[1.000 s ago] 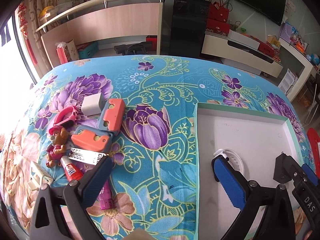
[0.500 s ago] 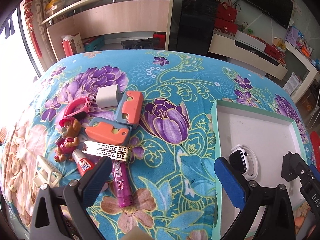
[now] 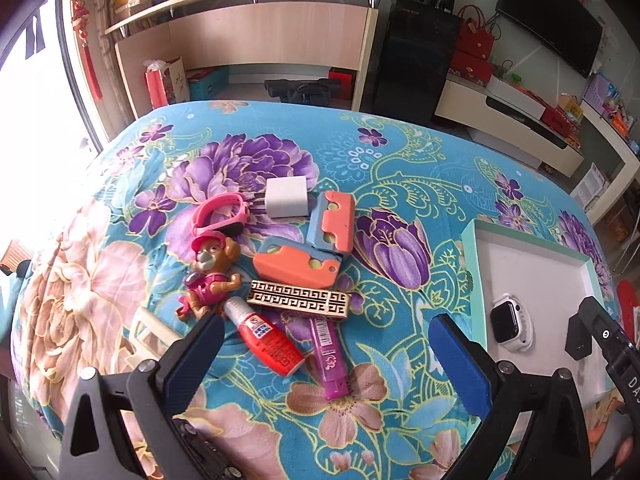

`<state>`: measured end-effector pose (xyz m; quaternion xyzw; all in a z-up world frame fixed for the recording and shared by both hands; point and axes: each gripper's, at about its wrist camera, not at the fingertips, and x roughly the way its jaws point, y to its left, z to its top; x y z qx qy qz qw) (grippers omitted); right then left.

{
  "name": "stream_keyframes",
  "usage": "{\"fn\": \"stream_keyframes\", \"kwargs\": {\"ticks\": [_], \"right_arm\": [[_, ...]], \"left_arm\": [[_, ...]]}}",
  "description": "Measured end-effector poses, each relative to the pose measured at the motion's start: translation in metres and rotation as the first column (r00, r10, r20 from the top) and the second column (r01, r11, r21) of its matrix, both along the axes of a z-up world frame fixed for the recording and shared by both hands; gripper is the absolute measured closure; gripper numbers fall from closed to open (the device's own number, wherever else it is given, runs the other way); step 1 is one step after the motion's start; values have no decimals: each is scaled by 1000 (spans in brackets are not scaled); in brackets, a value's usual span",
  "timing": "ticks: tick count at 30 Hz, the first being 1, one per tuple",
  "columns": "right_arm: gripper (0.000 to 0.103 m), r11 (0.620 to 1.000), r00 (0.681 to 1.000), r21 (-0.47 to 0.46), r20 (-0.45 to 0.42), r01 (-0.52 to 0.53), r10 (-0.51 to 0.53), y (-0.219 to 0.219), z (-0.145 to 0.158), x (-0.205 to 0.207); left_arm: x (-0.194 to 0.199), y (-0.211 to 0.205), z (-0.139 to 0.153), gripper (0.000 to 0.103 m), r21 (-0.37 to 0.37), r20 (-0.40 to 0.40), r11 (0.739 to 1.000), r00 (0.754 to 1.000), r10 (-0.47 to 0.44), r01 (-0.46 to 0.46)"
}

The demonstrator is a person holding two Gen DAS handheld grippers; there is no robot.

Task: Organize rigid objects
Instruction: 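Withdraw both open tools from the tray back toward the item pile, then grasp the purple lighter with the right tool while the left tool grasps the black toy car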

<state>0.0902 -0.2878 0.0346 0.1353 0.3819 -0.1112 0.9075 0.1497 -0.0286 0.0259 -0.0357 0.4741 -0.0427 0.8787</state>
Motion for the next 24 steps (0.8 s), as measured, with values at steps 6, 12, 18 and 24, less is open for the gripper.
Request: {"fn": "stream_keyframes", "kwargs": {"ticks": [6,12,18,24], "right_arm": [[1,988,988,53,53,-147,144,52,9,9],[1,961,963,48,19,-271,270,102,-1,20],[1,938,939,61,-22,-342,344,131,-17,23],[1,934,932,39,-55,-356,358,143,-24,25]], "left_arm": [[-11,46,4,0,6,21,998,998,64,-65],[-29,74,-9,0,66,11,994,996,89,-89],[-49,91,-25,0,55,-28,996,997,76,-75],[-64,90,-44,0,35,-88,999,995,45,-42]]}}
